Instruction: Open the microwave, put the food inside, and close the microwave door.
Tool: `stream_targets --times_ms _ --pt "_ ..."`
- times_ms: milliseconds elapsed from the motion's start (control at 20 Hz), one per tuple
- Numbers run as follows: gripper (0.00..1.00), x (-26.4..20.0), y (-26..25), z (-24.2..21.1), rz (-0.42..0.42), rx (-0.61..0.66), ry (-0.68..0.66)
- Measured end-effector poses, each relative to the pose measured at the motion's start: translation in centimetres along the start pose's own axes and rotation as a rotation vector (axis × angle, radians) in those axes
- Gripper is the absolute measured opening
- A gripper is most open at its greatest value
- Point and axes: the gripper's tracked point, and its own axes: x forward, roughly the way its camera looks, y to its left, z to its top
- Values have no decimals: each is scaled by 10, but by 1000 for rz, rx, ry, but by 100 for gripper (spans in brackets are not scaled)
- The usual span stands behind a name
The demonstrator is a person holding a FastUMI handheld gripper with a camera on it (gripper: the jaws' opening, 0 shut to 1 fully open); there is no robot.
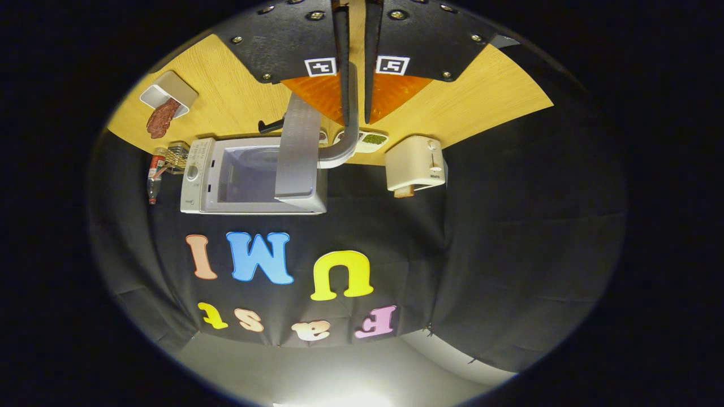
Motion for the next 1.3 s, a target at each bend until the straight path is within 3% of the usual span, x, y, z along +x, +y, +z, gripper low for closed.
stream_targets --times_ms 200,450,500,650,700,850,1150,1300 --pt "11 -15 13 5 78 12 -8" --pt "11 -58 7 34 248 65 -52" --pt "21 -67 0 45 280 66 -72" --pt "73 -82 -39 62 270 30 -126" --pt "83 -84 -46 62 280 13 -130" --pt "92 -93 -68 61 318 -17 -122" --pt "95 -105 -161 59 228 -7 -133" --pt "95 -100 -227 43 143 -52 -103"
